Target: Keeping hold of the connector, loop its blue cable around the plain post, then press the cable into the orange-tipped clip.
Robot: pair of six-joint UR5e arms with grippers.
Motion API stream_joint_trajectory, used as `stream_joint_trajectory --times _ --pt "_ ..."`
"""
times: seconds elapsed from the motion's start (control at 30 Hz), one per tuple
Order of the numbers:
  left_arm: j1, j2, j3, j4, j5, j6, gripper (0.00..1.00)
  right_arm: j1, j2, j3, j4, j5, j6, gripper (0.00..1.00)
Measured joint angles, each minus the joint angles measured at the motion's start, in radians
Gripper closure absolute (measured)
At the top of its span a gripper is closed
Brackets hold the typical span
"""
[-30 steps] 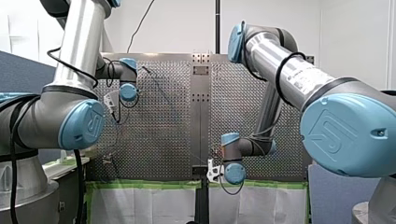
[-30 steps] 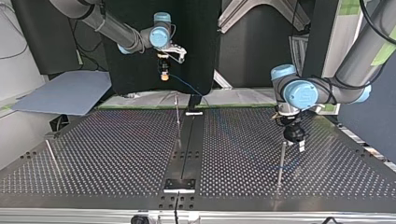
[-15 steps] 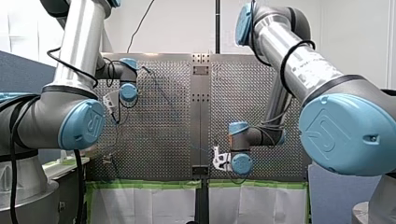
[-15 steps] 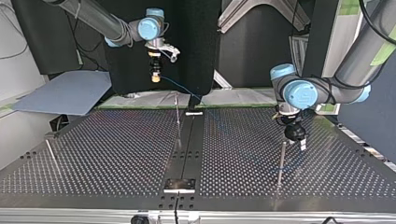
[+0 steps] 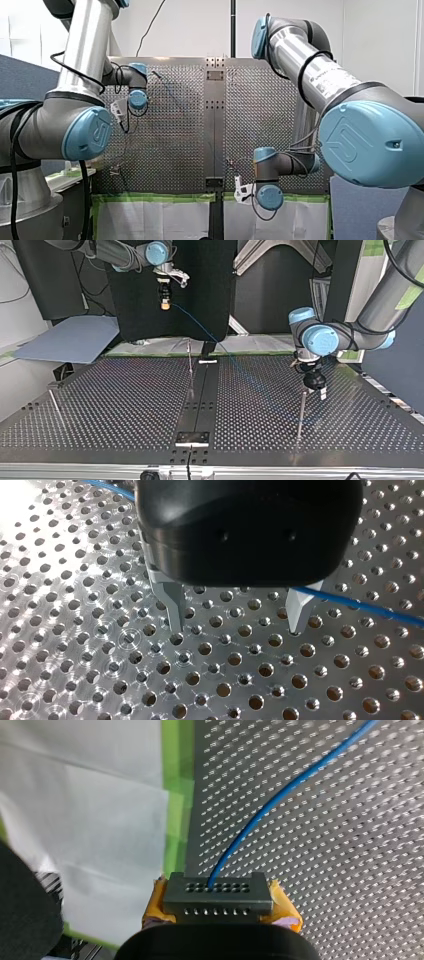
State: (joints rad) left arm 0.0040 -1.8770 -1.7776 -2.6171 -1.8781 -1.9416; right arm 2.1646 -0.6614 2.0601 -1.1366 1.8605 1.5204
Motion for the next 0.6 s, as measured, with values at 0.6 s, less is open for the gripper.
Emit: stream_joint_trajectory --times 0.6 --pt "0.006 0.0 -0.009 -0.012 0.011 -0.113 0.0 -0.141 0.01 0.006 -0.156 -0.157 -0.03 1.0"
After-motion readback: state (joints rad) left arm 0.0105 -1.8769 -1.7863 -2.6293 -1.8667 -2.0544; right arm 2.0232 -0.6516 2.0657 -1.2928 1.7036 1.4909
